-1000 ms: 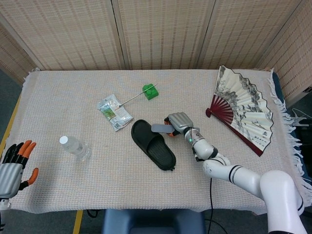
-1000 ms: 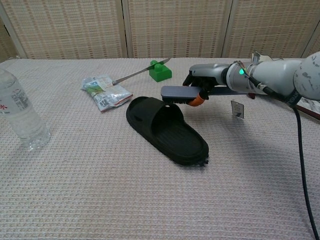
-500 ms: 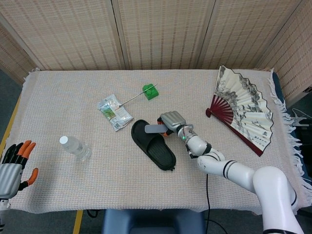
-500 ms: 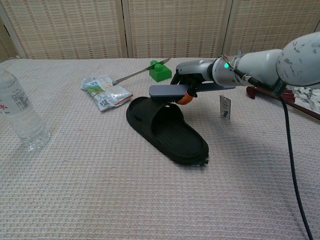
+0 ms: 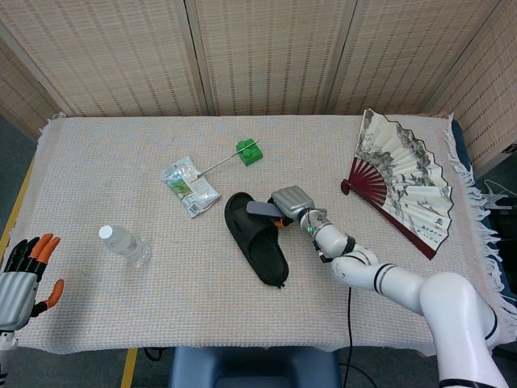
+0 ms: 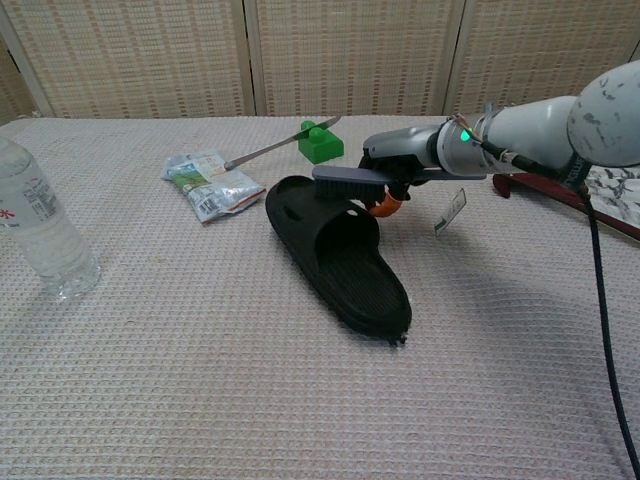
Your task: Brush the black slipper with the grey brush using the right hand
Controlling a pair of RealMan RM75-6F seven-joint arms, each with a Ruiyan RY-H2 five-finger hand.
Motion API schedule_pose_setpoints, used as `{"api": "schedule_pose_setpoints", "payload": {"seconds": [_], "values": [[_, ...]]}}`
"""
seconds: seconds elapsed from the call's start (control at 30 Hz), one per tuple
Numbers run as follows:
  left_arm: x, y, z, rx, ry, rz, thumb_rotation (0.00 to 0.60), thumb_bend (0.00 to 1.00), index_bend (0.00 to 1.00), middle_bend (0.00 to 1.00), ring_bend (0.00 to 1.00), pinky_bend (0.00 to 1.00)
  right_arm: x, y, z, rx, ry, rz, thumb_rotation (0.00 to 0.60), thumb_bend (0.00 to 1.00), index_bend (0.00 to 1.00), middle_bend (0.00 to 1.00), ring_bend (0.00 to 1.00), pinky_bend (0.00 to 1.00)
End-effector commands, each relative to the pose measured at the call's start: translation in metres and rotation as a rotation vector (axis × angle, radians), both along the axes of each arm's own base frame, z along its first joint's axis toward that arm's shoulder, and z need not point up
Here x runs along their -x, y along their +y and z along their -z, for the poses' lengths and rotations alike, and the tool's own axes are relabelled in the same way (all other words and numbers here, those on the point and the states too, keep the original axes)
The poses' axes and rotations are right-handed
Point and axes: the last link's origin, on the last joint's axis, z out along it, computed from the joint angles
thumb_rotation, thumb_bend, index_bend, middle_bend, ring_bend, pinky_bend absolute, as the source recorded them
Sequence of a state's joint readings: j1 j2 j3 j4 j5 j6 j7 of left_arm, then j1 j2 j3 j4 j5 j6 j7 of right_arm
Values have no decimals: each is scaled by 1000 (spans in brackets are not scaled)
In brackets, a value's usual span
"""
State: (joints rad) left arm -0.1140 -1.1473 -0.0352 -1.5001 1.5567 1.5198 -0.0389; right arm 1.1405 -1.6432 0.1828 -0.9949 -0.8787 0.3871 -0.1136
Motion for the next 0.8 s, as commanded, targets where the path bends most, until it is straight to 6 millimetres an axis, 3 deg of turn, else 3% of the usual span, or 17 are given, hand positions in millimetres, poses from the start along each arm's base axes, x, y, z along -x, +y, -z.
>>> {"api": "schedule_pose_setpoints", "payload": {"seconds": [0.03, 0.5, 0.8], "values": [[0, 0, 0, -1, 0, 0, 600, 442, 0, 0, 0, 4, 5, 2, -3, 6, -3, 11, 600, 410, 869, 680, 688, 917], [1, 1, -1, -1, -2, -5, 600, 442, 0, 0, 0, 5, -21, -1, 16, -21, -30, -13, 600, 412, 869, 681, 688, 917], [1, -1, 0, 2, 4, -3, 600, 442, 0, 0, 0, 5, 2, 9, -1, -14, 18, -27, 600, 412, 869, 680, 688, 917]]}}
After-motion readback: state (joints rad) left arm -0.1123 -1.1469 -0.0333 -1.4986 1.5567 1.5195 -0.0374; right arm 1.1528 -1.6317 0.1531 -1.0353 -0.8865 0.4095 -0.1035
